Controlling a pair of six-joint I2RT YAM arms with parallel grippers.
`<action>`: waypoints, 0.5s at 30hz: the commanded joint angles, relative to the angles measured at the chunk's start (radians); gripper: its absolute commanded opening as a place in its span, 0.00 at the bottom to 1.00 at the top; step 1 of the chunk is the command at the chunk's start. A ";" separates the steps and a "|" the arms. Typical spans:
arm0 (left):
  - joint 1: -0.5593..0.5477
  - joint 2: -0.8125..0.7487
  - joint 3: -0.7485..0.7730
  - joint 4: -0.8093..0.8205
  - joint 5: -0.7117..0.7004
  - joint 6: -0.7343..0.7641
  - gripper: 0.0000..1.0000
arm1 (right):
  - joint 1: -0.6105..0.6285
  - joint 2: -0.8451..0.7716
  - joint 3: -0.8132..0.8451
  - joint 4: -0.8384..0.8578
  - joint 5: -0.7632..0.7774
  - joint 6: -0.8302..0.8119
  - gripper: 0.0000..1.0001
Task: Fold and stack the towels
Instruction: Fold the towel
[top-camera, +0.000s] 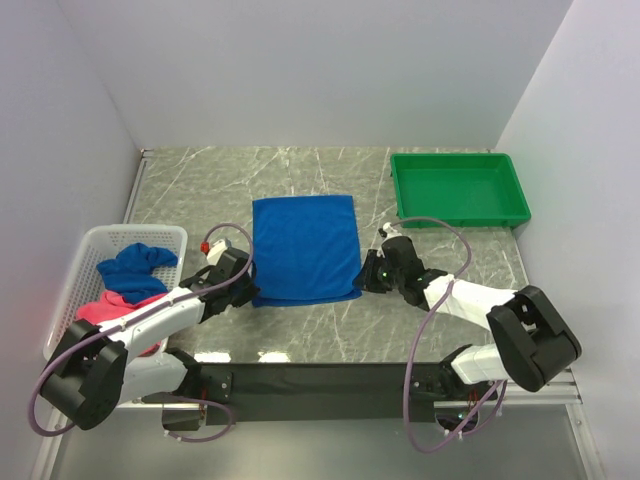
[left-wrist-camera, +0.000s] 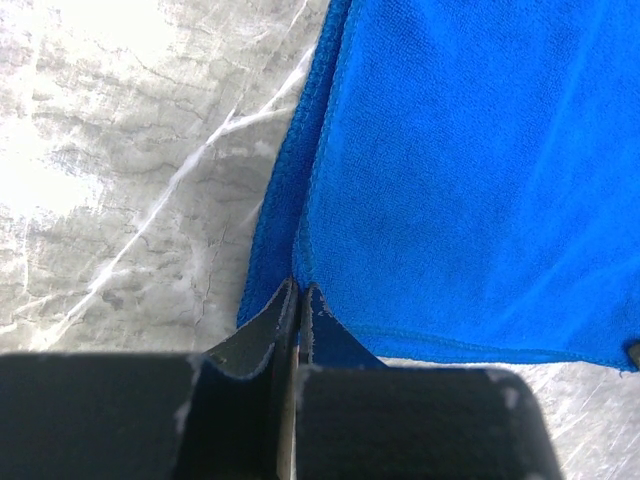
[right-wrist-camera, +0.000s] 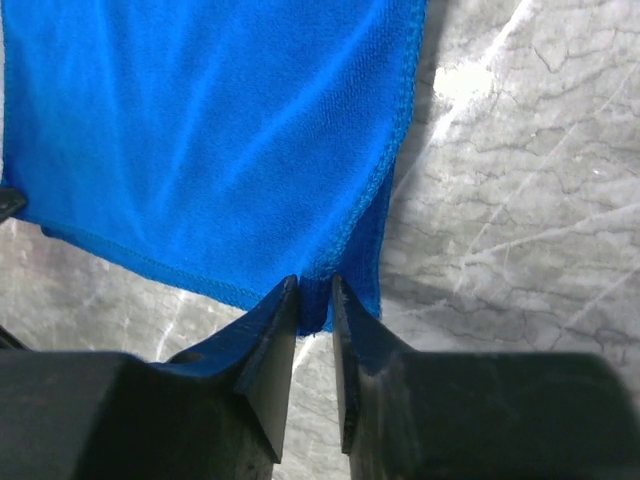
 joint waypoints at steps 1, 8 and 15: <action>-0.005 -0.010 0.015 0.011 0.007 0.015 0.01 | -0.006 0.011 0.036 0.013 0.012 -0.002 0.21; -0.005 -0.007 0.038 -0.020 -0.003 0.022 0.01 | -0.006 0.011 0.056 -0.012 0.027 -0.015 0.00; -0.007 -0.042 0.162 -0.171 -0.054 0.025 0.01 | -0.008 -0.064 0.134 -0.110 0.056 -0.057 0.00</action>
